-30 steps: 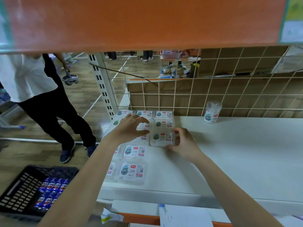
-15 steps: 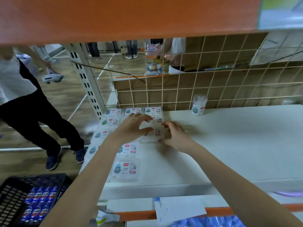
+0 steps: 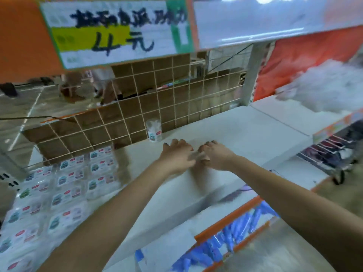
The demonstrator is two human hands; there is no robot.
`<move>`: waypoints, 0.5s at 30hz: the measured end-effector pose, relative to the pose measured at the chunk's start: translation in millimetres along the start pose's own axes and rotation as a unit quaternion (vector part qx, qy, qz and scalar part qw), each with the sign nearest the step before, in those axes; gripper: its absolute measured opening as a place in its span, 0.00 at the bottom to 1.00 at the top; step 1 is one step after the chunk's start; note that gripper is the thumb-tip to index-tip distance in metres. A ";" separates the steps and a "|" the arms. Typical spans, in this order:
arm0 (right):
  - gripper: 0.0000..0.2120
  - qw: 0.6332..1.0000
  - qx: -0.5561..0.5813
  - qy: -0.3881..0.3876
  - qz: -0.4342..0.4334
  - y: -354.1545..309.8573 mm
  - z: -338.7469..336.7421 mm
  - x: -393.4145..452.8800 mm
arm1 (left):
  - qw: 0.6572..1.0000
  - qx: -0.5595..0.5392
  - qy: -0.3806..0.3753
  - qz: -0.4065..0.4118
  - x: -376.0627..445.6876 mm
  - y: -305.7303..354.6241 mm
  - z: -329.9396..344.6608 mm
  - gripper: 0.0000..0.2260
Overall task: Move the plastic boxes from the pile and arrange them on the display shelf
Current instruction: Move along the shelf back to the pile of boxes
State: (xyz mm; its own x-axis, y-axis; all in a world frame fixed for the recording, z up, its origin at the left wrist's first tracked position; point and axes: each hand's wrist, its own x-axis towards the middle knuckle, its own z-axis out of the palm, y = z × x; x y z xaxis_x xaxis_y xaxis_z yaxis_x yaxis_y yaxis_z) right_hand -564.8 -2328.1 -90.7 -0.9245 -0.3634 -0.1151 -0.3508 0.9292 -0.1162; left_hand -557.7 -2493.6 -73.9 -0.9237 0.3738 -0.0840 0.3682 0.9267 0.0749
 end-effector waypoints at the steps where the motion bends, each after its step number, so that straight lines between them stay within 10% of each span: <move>1: 0.22 1.000 -0.008 -0.001 0.014 18.2 0.4 -9.6 | 1.000 0.001 -0.008 0.013 9.7 19.8 2.1 0.22; 15: 0.23 0.977 -0.003 0.057 0.204 245.6 -41.0 -196.5 | 0.988 0.067 0.023 0.139 90.1 297.9 -5.7 0.24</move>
State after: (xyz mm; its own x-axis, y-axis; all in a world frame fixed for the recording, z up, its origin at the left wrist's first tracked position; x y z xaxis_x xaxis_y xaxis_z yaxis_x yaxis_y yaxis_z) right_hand -475.5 -2025.8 -56.2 -0.9981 0.0469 -0.0392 0.0499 0.9958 -0.0774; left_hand -531.9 -2184.1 -53.5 -0.7871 0.6159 -0.0341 0.6168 0.7859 -0.0428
